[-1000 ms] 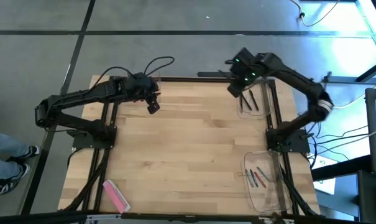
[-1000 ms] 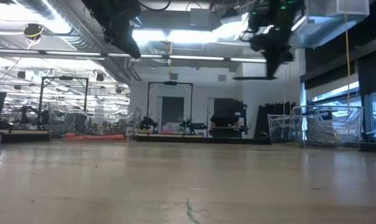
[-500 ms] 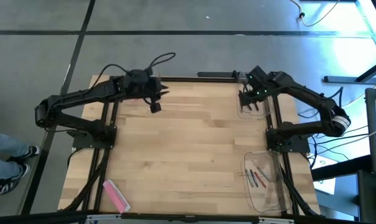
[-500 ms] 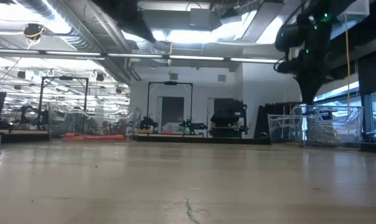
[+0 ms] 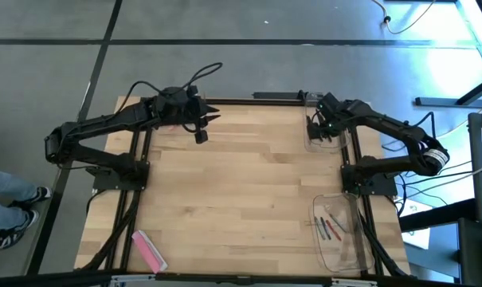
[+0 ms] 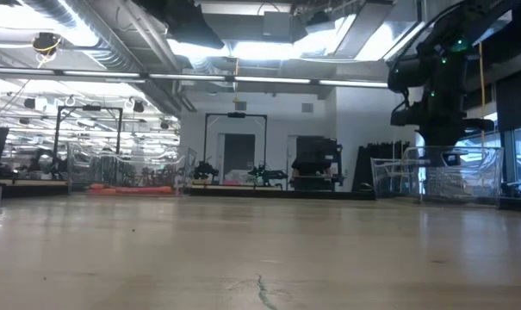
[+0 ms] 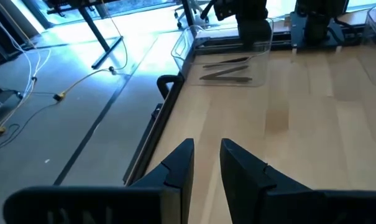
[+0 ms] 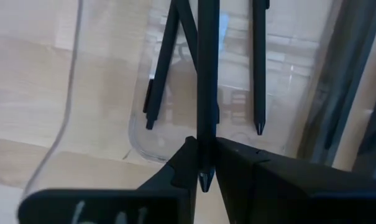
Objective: Sort crayons/erasers/pens/pencils in bins
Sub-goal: Put the black pen into the top right transparent bin, then return to Home Position
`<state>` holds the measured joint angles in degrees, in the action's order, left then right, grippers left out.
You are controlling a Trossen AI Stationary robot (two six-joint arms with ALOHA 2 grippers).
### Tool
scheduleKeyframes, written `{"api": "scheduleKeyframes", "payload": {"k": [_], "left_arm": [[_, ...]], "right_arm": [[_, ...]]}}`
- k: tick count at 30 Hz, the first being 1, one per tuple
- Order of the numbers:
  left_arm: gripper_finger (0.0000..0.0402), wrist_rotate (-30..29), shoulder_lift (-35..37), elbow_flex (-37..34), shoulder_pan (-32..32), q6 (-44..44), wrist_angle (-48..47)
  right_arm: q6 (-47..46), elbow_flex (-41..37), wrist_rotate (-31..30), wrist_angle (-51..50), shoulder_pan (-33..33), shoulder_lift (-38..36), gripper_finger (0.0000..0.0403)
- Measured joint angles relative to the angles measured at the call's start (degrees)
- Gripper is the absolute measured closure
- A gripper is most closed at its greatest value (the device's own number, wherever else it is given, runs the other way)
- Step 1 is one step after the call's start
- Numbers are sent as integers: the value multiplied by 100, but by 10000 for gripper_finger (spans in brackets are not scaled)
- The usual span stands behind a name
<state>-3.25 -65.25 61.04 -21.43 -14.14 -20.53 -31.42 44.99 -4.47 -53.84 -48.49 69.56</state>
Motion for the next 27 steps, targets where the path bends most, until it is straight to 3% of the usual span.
{"api": "scheduleKeyframes", "payload": {"k": [6,15,18,22,27], "left_arm": [[331,-7,0,0,-2,10,-138],[335,-44,0,0,-4,64,-293],[348,-188,0,0,-3,223,-350],[384,-221,16,0,-4,495,-493],[397,-181,292,2,-4,935,-845]], "right_arm": [[0,-113,-1,99,0,0,345],[19,-78,248,338,0,0,277],[44,22,442,293,0,0,271],[397,380,658,275,99,2,299],[1119,1146,721,277,559,1,382]]}}
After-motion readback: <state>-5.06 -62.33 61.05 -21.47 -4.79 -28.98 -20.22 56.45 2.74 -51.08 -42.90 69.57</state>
